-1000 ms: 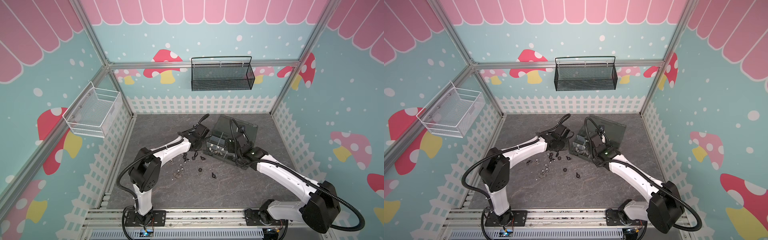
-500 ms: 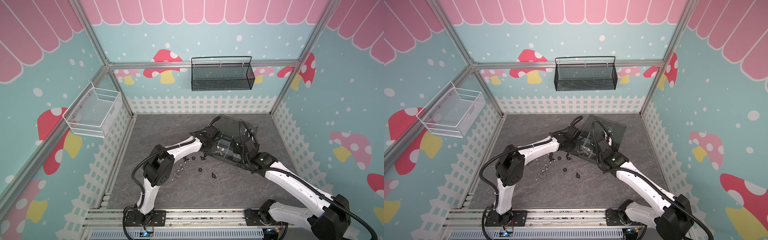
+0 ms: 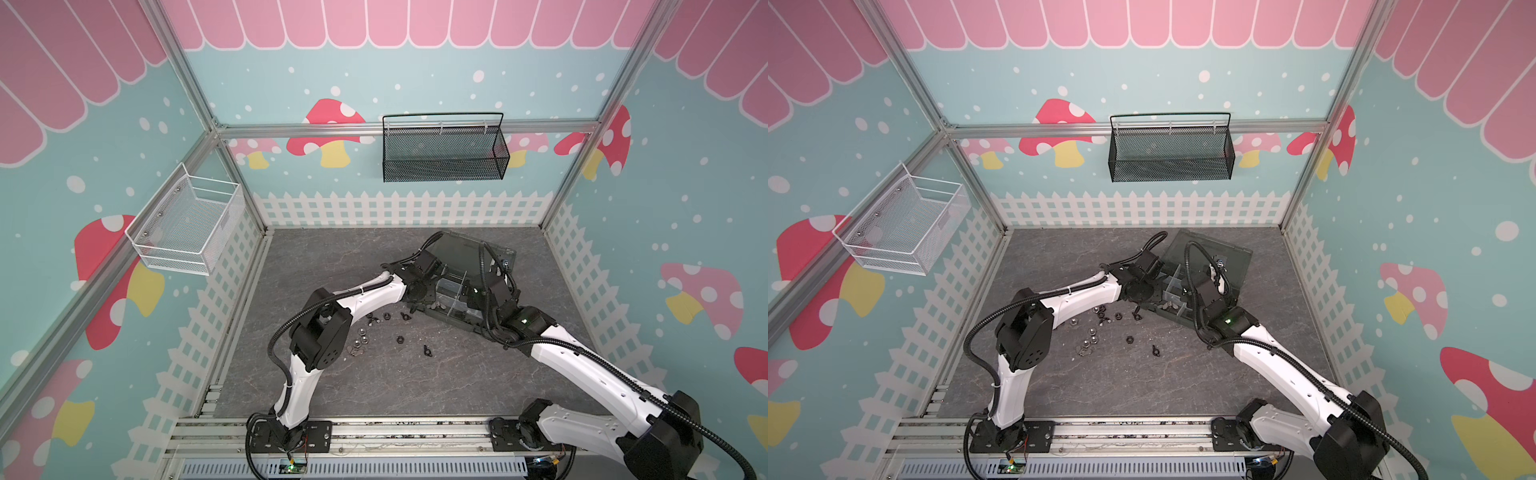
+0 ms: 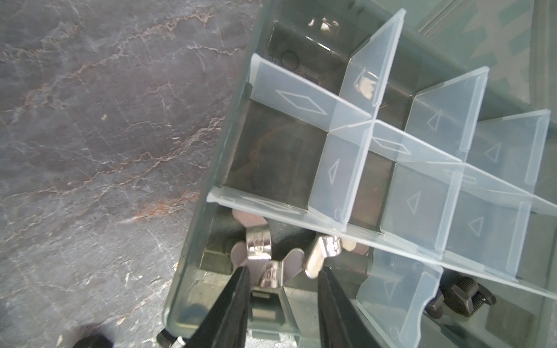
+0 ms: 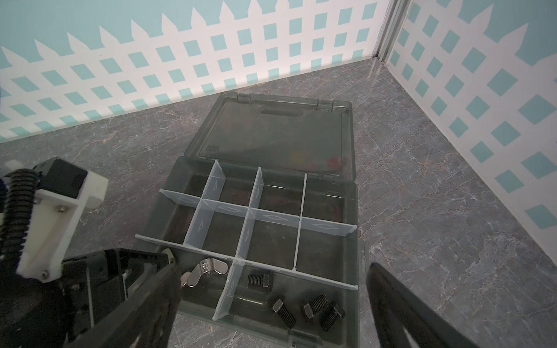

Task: Sort the screws and nuts into containers
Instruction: Place the nut into the container.

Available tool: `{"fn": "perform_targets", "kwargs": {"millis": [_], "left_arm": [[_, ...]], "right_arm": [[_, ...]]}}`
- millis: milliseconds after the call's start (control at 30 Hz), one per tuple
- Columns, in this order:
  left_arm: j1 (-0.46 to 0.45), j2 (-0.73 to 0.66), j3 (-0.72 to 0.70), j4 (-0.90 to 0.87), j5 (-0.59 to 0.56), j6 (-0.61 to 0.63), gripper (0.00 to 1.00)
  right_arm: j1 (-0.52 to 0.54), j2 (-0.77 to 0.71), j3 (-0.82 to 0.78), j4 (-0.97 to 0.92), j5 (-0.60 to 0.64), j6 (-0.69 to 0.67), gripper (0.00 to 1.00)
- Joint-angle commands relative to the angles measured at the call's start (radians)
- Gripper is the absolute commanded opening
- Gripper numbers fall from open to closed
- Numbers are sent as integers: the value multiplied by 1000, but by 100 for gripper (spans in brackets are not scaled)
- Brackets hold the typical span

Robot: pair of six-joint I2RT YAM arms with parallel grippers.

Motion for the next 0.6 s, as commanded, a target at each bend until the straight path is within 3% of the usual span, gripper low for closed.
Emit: {"fn": "perform_targets", "kwargs": {"millis": [0,233,567], "left_arm": [[-4,-46,-17,2,-12,-11,38],[-3,-208,-187,37,-87,-37,37],[4,-503,-543,21,-203,-111,38]], "right_arm": [[-3,-17,-10,-3,9,21,97],[-3,-12,-9,8,-5,6,97],[-3,0,-6,41,-28,-24,97]]}}
